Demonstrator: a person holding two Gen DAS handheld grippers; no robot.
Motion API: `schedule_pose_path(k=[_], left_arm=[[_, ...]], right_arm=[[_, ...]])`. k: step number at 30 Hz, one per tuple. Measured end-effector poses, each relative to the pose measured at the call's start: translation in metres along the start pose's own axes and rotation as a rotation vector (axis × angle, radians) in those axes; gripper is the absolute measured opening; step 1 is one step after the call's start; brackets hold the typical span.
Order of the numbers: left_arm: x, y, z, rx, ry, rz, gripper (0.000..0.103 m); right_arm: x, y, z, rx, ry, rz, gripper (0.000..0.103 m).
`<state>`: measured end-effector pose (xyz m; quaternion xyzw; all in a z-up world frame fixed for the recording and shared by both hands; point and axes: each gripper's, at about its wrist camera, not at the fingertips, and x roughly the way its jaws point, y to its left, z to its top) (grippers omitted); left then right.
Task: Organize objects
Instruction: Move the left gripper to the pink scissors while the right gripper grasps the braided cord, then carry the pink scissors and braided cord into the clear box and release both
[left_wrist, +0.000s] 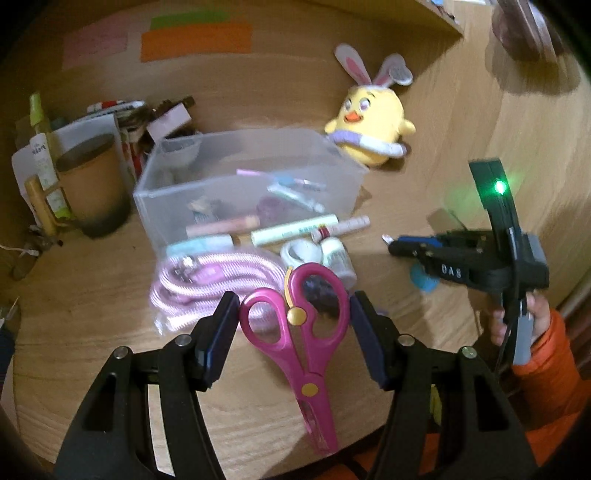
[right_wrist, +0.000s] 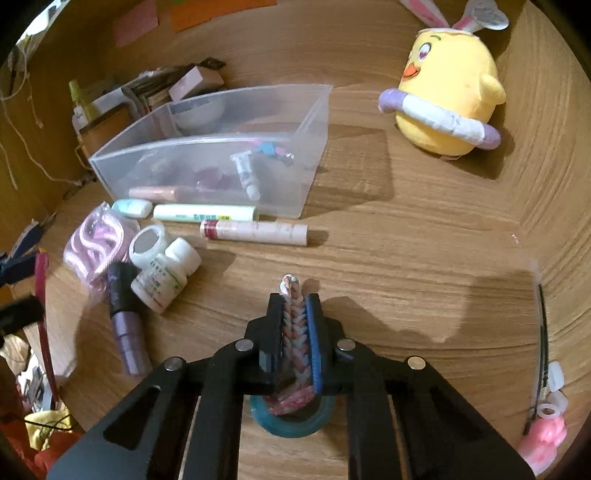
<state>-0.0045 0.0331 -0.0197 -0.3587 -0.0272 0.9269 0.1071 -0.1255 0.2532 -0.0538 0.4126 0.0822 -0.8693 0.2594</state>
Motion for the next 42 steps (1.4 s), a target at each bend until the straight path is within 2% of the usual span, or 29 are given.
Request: schedule_pose_path(k=[8, 16, 27, 35, 42], left_arm=[[-0.009, 0.023, 0.029, -0.063, -0.069, 0.003, 0.061], [-0.020, 0.033, 0.058, -0.077, -0.137, 0.004, 0.061], [-0.020, 0.053, 0.112, -0.072, -0.199, 0.085, 0.061], [-0.012, 0.072, 0.140, -0.092, -0.222, 0.130, 0.061], [0.011, 0.087, 0.152, -0.117, -0.218, 0.156, 0.061]], right_arm=[[-0.032, 0.000, 0.016, 0.028, -0.118, 0.000, 0.010], [-0.055, 0.007, 0.043, 0.024, -0.209, 0.026, 0.010], [-0.060, 0.027, 0.092, 0.000, -0.308, 0.026, 0.010], [-0.043, 0.045, 0.129, -0.034, -0.313, 0.033, 0.010], [-0.011, 0.066, 0.146, -0.090, -0.260, 0.025, 0.010]])
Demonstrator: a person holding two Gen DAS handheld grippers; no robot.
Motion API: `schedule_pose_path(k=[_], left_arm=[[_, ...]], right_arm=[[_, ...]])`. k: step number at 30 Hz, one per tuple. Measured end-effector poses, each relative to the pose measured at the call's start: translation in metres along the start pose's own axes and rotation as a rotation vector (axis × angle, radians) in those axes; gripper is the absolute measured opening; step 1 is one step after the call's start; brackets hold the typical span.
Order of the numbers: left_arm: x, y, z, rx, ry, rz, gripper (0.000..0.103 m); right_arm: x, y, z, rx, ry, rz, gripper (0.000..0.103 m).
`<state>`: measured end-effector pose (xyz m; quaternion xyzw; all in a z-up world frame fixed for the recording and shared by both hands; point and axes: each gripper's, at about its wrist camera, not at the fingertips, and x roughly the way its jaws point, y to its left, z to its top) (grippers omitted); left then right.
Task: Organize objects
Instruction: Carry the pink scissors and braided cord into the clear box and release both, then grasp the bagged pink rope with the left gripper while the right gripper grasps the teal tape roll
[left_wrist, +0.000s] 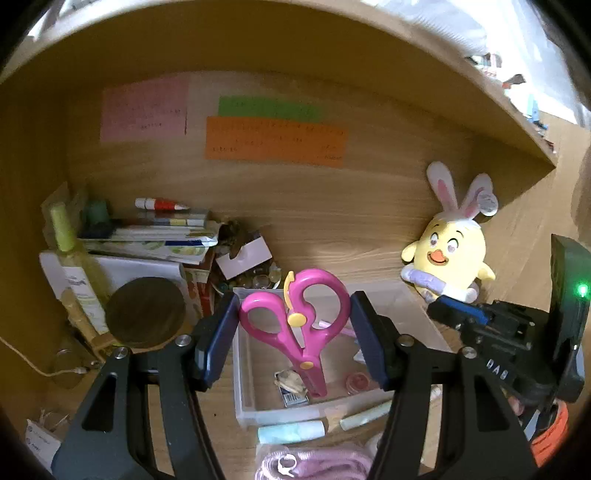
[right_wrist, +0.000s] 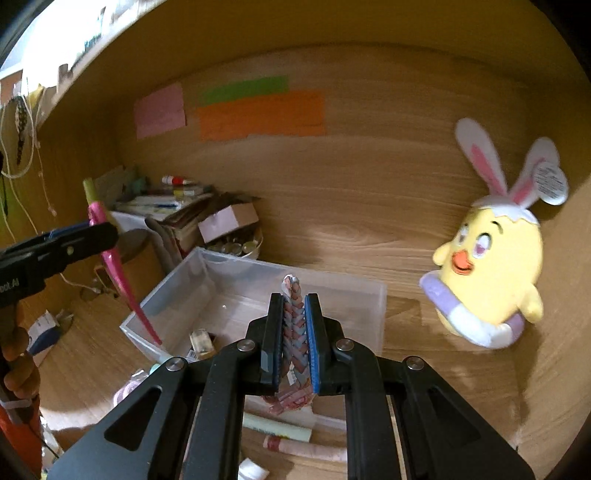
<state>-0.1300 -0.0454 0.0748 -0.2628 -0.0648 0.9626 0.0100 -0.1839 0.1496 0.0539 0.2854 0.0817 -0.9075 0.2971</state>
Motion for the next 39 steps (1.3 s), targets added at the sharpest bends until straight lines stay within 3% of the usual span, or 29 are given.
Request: schedule_pose_path(k=[10, 20, 25, 30, 39], left_arm=[[0.052, -0.009, -0.014, 0.014, 0.084, 0.006, 0.061], [0.082, 0.008, -0.027, -0.054, 0.202, -0.055, 0.061], [0.083, 0.014, -0.032, -0.054, 0.209, -0.005, 0.061], [0.072, 0.017, -0.034, -0.039, 0.202, 0.013, 0.068], [0.043, 0.015, -0.043, 0.008, 0.187, 0.041, 0.091]], right_arm=[[0.052, 0.013, -0.014, -0.050, 0.128, 0.013, 0.010], [0.076, 0.023, -0.025, -0.073, 0.210, 0.026, 0.011], [0.078, 0.028, -0.027, -0.092, 0.223, 0.018, 0.013], [0.069, 0.027, -0.027, -0.084, 0.216, 0.026, 0.036], [0.026, 0.020, -0.027, -0.097, 0.143, -0.020, 0.063]])
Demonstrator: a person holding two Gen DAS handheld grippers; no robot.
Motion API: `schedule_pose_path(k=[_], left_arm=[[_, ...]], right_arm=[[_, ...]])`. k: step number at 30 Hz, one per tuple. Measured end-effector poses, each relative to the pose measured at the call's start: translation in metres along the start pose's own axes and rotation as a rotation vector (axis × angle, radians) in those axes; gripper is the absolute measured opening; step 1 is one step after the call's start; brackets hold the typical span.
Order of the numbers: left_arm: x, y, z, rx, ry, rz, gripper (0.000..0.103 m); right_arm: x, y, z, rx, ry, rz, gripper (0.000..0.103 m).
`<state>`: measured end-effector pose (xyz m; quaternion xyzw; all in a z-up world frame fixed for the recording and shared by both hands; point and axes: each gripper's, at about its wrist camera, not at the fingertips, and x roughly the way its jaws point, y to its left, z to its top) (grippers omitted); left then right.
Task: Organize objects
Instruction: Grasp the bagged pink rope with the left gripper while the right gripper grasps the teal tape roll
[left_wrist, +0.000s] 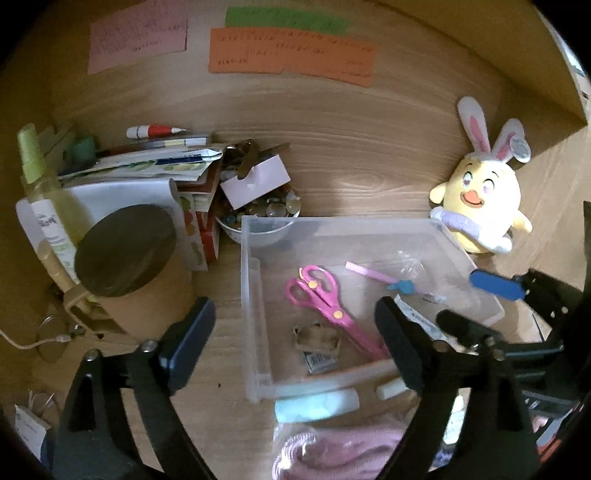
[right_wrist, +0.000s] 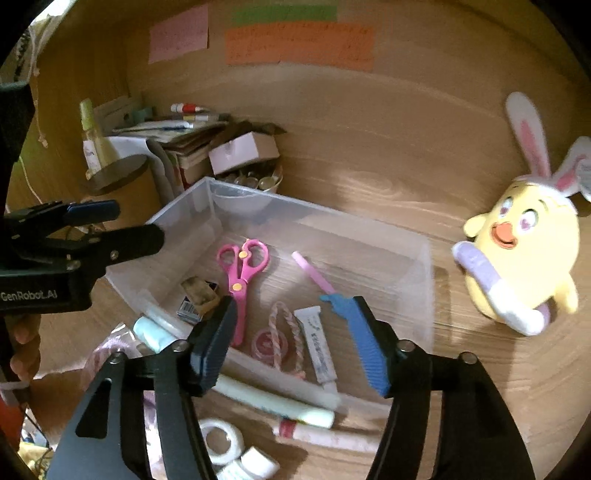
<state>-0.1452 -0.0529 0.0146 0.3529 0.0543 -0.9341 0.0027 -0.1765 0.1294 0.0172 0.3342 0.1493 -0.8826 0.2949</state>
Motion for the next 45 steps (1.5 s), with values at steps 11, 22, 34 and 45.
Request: schedule_pose_path(k=[11, 22, 34, 45], left_arm=[[-0.038, -0.015, -0.037, 0.078, 0.019, 0.006, 0.101], [-0.011, -0.033, -0.098, 0.152, 0.159, 0.002, 0.101], [-0.011, 0.006, -0.126, -0.036, 0.210, 0.046, 0.089], [-0.060, 0.019, -0.136, -0.005, 0.206, 0.134, 0.086]], right_arm=[[-0.064, -0.027, -0.044, 0.026, -0.072, -0.114, 0.080], [-0.081, -0.049, -0.120, 0.140, 0.004, -0.118, 0.080], [-0.069, -0.043, -0.161, 0.159, 0.076, -0.097, 0.079], [-0.068, -0.048, -0.165, 0.179, 0.071, -0.067, 0.062]])
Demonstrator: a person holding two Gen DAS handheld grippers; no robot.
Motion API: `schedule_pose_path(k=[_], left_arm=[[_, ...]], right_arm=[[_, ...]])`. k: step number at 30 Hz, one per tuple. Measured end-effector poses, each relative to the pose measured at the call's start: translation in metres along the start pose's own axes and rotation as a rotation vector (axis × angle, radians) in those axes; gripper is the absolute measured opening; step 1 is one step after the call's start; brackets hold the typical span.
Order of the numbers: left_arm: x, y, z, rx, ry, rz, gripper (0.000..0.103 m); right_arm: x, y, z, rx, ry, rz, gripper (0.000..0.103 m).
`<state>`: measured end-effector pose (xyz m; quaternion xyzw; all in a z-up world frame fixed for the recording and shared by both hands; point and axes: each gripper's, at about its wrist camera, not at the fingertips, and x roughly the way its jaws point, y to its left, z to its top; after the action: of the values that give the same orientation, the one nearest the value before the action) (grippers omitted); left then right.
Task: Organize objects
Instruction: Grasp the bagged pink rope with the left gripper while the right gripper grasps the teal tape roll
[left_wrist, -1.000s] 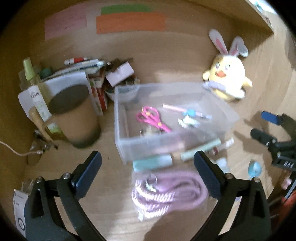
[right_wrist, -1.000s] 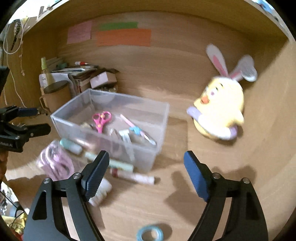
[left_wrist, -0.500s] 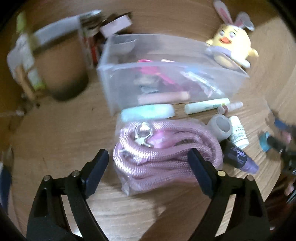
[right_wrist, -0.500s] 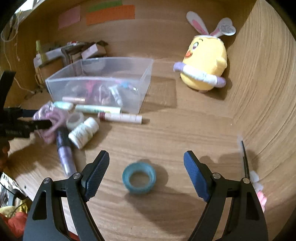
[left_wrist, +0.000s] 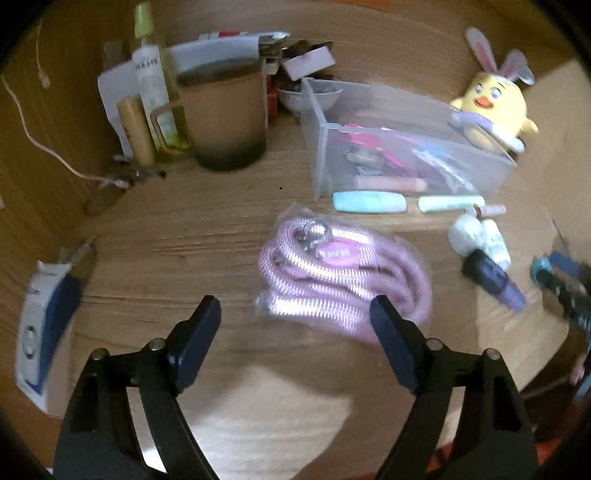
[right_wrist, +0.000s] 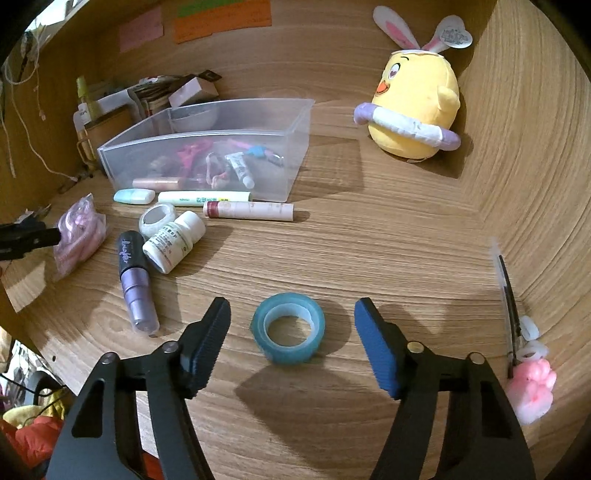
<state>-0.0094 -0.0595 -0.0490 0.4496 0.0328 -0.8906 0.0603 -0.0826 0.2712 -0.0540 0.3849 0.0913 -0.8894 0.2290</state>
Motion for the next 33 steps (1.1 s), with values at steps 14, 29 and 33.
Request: schedule_pose_path(k=[14, 29, 33], left_arm=[[0.033, -0.029, 0.047, -0.134, 0.044, 0.081, 0.098], [0.013, -0.014, 0.006, -0.058, 0.060, 0.203, 0.099], [0.006, -0.005, 0.006, -0.095, 0.096, 0.123, 0.099]], right_arm=[[0.007, 0.001, -0.002, 0.035, 0.002, 0.073, 0.039], [-0.002, -0.002, -0.013, -0.021, -0.016, 0.062, 0.039], [-0.003, -0.004, -0.012, -0.006, -0.025, 0.069, 0.038]])
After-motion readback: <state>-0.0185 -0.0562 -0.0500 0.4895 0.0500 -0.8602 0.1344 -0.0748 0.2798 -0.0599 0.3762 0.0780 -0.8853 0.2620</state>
